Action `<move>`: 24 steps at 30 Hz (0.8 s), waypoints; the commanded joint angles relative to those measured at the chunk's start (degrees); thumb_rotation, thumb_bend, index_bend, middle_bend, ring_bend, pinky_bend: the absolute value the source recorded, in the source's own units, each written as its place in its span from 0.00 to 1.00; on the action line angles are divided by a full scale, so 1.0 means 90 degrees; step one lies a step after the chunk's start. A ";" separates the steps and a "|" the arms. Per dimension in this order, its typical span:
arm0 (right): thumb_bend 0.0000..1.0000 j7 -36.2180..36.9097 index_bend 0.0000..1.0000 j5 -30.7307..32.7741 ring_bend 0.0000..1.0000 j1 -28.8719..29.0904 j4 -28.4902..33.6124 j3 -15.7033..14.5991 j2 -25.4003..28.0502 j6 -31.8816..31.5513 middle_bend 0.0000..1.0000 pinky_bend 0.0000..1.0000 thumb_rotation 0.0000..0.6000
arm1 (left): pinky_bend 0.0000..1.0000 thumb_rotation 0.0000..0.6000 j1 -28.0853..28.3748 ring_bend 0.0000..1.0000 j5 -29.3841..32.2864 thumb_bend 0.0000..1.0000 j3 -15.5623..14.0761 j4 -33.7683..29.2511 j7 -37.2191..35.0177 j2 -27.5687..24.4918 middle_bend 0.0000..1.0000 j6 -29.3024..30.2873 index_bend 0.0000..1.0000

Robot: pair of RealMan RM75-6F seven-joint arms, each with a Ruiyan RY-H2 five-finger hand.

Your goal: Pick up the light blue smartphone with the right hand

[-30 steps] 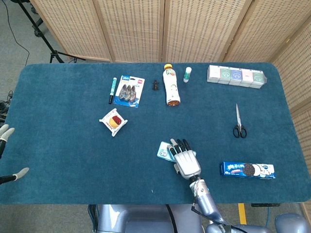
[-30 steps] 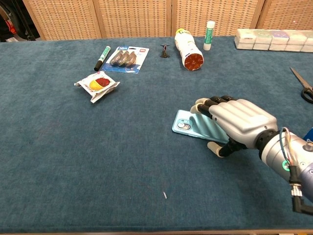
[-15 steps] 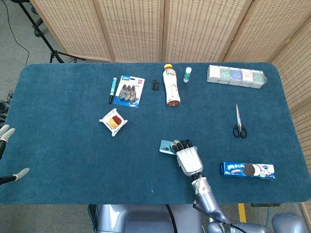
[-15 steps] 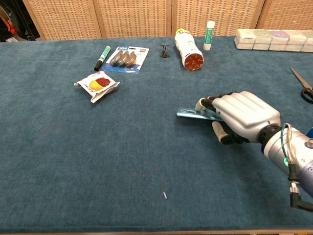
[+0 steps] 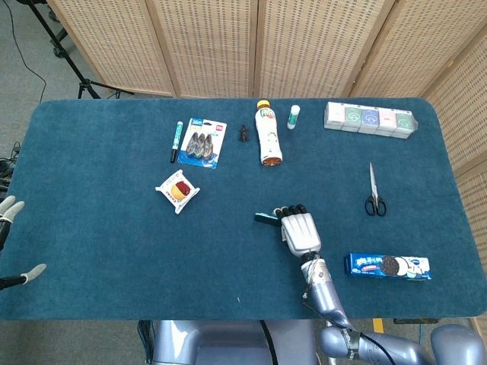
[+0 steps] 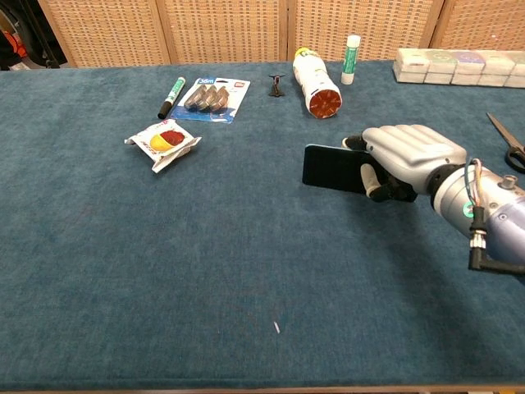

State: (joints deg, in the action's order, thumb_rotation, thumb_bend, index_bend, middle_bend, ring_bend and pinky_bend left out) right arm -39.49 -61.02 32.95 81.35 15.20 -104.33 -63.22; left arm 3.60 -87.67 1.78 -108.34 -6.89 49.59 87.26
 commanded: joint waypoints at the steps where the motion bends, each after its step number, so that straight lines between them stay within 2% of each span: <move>1: 0.62 -0.0369 0.16 0.0403 0.01 0.0253 -0.0070 0.0221 0.0156 0.0188 0.05 0.12 1.00 | 0.00 1.00 -0.0006 0.00 -0.0004 0.00 0.0000 -0.0001 -0.0010 0.0000 0.00 0.0005 0.00; 3: 0.58 -0.0433 0.11 0.0430 0.00 0.0334 -0.0188 0.0279 0.0175 0.0154 0.00 0.08 1.00 | 0.00 1.00 -0.0009 0.00 -0.0012 0.00 -0.0005 -0.0004 -0.0030 -0.0005 0.00 0.0002 0.00; 5: 0.57 -0.0430 0.10 0.0489 0.00 0.0386 -0.0179 0.0362 0.0266 0.0103 0.00 0.08 1.00 | 0.00 1.00 -0.0016 0.00 -0.0006 0.00 0.0000 0.0005 -0.0054 -0.0013 0.00 0.0013 0.00; 12: 0.55 -0.0175 0.10 0.0170 0.00 0.0225 0.0565 0.0123 0.0797 -0.0177 0.00 0.07 1.00 | 0.00 1.00 -0.0020 0.00 -0.0025 0.00 -0.0007 0.0005 -0.0055 -0.0019 0.00 -0.0002 0.00; 14: 0.48 -0.0108 0.10 0.0040 0.00 0.0167 0.0727 0.0040 0.0940 -0.0239 0.00 0.07 1.00 | 0.00 1.00 -0.0027 0.00 -0.0041 0.00 -0.0011 0.0004 -0.0052 -0.0016 0.00 0.0010 0.00; 16: 0.31 0.0012 0.10 -0.0244 0.00 0.0052 0.0936 -0.0128 0.1173 -0.0379 0.00 0.07 1.00 | 0.00 1.00 -0.0039 0.00 -0.0058 0.00 -0.0014 0.0008 -0.0050 -0.0013 0.00 0.0033 0.00; 19: 0.06 0.0590 0.10 -0.1019 0.00 -0.0318 0.1244 -0.0575 0.1662 -0.0741 0.00 0.06 1.00 | 0.00 1.00 -0.0052 0.00 -0.0069 0.00 -0.0019 0.0025 0.0019 0.0017 0.00 0.0054 0.00; 21: 0.00 0.0875 0.10 -0.1355 0.00 -0.0465 0.1264 -0.0757 0.1837 -0.0906 0.00 0.05 1.00 | 0.00 1.00 -0.0057 0.00 -0.0090 0.00 -0.0034 0.0030 0.0058 0.0029 0.00 0.0049 0.00; 24: 0.00 0.1664 0.10 -0.2255 0.00 -0.0989 0.1225 -0.1320 0.2359 -0.1567 0.00 0.04 1.00 | 0.00 1.00 -0.0098 0.00 -0.0137 0.00 -0.0067 0.0044 0.0248 0.0115 0.00 0.0100 0.00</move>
State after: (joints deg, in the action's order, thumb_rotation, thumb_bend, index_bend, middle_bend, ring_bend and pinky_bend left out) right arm -30.99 -74.17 28.82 91.66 8.43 -88.00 -71.57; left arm 2.91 -88.70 1.34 -108.00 -5.31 50.24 87.93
